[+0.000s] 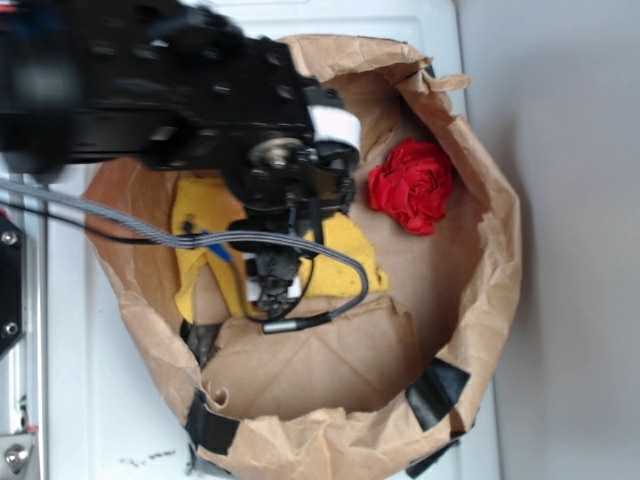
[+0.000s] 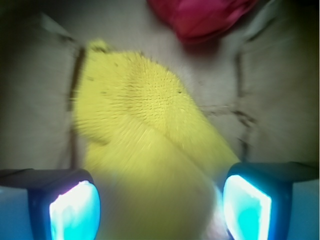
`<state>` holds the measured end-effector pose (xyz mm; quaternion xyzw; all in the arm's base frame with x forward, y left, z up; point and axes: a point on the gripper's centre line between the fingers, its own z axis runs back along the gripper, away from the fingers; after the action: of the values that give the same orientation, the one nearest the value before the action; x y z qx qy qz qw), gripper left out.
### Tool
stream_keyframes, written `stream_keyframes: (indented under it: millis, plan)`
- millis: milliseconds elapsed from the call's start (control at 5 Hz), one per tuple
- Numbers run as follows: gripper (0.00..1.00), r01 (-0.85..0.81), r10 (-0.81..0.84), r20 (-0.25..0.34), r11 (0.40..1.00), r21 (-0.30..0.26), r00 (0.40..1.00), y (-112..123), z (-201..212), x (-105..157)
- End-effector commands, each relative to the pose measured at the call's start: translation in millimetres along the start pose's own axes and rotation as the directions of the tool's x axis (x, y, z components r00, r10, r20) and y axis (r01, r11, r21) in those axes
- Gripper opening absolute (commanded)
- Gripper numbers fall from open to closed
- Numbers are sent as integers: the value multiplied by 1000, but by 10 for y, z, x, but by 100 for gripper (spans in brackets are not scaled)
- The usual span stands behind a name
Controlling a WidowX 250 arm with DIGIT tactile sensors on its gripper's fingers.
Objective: Grab the yellow cloth.
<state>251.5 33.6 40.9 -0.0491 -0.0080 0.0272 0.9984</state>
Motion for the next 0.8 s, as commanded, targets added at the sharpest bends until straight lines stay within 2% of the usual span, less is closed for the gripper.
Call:
stream_keyframes:
  millis: [0,400,600]
  plan:
    - [0,-5,5,-14,1000,8,1000,189,-278,-83]
    - [0,7,-5,53,1000,-26,999,213,-53,44]
    - [0,2,2,97,999,-44,995,37,212,-285]
